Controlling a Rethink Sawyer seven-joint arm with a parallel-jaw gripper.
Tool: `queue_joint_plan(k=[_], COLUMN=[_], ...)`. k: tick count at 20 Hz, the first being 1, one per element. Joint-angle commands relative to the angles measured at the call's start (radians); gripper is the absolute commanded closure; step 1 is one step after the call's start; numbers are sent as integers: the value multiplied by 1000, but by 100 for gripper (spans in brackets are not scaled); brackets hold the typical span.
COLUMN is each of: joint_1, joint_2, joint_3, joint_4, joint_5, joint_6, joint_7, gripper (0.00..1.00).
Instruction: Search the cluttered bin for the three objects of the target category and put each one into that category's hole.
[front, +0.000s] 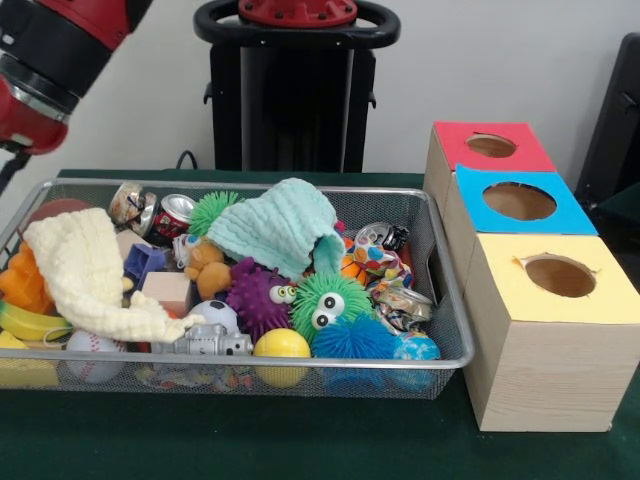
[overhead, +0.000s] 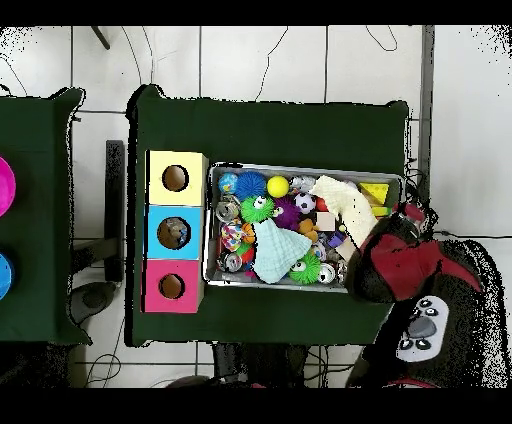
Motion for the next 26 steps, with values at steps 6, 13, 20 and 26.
queue_joint_plan(k=[6, 13, 20, 26], joint_1=[-302, -505, -507, -490], joint_2=[-100, -160, -208, -216], joint_3=[362, 608, 645, 674], joint_4=[189, 325, 349, 342], joint_5=[104, 113, 25, 46], joint_6=[360, 357, 357, 401], joint_7=[-120, -173, -176, -142], gripper=[0, 0, 0, 0])
